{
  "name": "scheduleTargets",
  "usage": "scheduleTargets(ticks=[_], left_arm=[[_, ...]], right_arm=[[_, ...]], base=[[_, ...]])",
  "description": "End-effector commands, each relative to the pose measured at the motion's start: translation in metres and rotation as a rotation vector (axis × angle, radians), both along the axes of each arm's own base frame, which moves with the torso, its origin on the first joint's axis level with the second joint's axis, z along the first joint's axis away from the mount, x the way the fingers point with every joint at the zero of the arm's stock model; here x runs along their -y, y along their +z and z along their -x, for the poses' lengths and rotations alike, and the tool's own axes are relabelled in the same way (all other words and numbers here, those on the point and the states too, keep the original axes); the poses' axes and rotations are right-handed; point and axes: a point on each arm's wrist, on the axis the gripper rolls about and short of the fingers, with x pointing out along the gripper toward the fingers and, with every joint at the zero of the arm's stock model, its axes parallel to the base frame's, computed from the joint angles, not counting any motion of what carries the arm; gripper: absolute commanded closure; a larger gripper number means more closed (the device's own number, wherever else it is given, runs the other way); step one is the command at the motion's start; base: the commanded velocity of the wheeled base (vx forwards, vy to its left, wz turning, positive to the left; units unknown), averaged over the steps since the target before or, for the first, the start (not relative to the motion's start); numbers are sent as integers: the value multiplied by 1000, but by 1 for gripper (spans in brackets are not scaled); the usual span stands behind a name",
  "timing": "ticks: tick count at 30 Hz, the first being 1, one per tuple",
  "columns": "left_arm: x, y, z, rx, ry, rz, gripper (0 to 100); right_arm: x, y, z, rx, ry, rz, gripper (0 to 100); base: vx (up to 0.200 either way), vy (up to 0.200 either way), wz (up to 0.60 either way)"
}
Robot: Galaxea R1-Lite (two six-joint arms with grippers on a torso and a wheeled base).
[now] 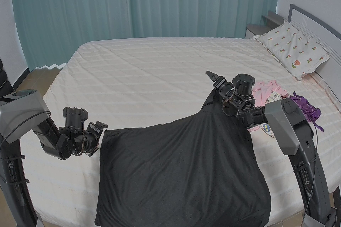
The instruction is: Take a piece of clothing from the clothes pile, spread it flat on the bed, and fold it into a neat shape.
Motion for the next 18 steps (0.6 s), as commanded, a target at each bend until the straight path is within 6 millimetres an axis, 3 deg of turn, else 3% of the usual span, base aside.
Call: scheduleTargets(ticks=[1, 2, 3, 5, 8, 15, 18], left_arm=[[0, 0, 0, -2, 1, 0, 0], [0, 0, 0, 0, 1, 0, 0], [0, 0, 0, 0, 1, 0, 0], [0, 0, 0, 0, 1, 0, 0], [0, -1, 0, -3, 1, 0, 0], [0, -3, 0, -9, 0, -3, 0], [0, -3, 0, -8, 1, -3, 0]], right_arm=[[7, -3, -2, -50, -9, 52, 0], [7, -5, -2, -56, -9, 58, 0], [7, -30, -2, -111, -6, 134, 0], [8, -48, -2, -129, -9, 198, 0], [8, -54, -2, -133, -8, 210, 0], [13, -32, -5, -36, -55, 130, 0], [13, 1, -3, 19, -73, 6, 0]], base=[[0, 0, 0], [0, 0, 0], [0, 0, 0], [0, 0, 0], [0, 0, 0], [0, 0, 0], [0, 0, 0]])
